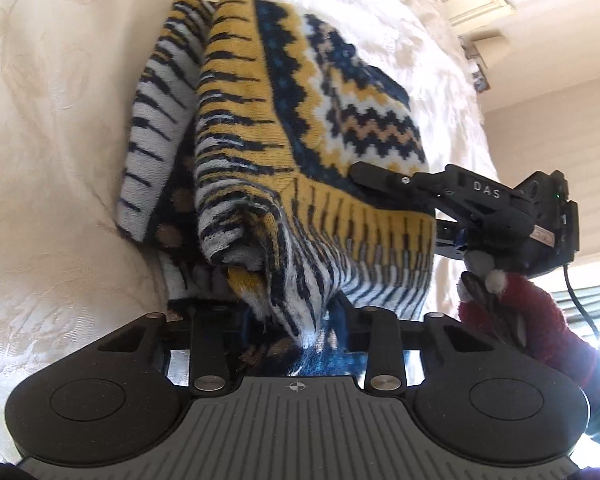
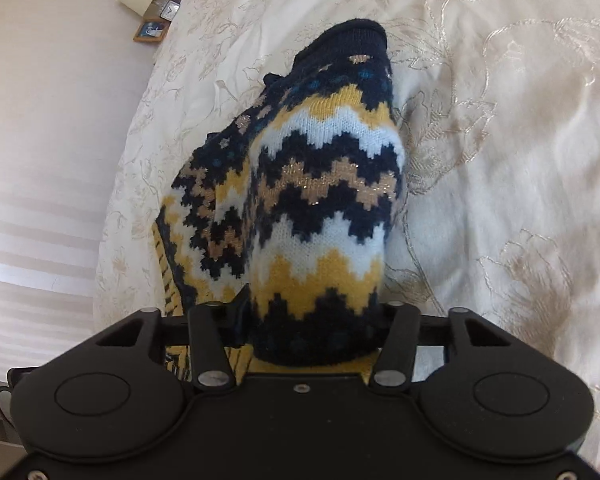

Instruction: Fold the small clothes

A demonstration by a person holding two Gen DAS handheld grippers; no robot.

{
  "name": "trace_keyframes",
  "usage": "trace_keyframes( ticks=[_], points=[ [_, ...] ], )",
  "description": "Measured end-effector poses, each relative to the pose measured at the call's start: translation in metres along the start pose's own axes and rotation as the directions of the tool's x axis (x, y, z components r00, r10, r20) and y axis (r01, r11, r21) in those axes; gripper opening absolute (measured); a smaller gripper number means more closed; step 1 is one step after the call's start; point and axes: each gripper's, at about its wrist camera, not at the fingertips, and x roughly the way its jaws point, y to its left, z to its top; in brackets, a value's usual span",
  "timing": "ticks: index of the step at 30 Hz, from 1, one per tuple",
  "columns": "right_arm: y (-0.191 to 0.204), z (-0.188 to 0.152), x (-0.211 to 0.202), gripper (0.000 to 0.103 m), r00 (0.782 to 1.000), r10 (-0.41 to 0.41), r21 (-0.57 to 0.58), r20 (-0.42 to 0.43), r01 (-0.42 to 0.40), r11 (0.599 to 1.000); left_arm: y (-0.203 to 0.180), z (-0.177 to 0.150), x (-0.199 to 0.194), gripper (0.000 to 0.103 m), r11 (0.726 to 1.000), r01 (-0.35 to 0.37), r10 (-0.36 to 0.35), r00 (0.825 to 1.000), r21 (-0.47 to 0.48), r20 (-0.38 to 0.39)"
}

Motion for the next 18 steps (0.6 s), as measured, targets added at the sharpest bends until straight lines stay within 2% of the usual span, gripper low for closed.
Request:
trace_keyframes(
  ticks=[1,5,8,16,18],
  points=[
    [0.004,-0.002,-0.006,0.049,1.0,-0.009,-0.002,0.01,0.009,1.0,-0.003,-0.001,-0.001,0.033,1.0,0.013,-0.013,1.0,0.006,0.001],
    [0.025,-0.017,-0.03,0.048,0.998,-0.054,-0.046,0.039,0.055,0.997,-0.02,-0.012,-0.005,0.033,0.998,0.047,-0.047,0.999,0.039,-0.006],
    [0.03,-0.037,-0.05,0.048,0.996,-0.08,-0.039,0.048,0.082,0.996,-0.027,-0.018,-0.007,0.033,0.996,0.066,-0.064,0.998,0.067,-0.026],
    [0.001,-0.104,-0.118,0.048,0.988,-0.157,-0.004,0.006,0.157,0.988,-0.028,-0.033,-0.007,0.033,0.99,0.112,-0.101,0.987,0.09,-0.123],
    [-0.012,-0.122,-0.134,0.049,0.987,-0.163,0.015,-0.008,0.164,0.986,-0.037,-0.055,0.001,0.033,0.988,0.112,-0.095,0.983,0.103,-0.156]
  ],
)
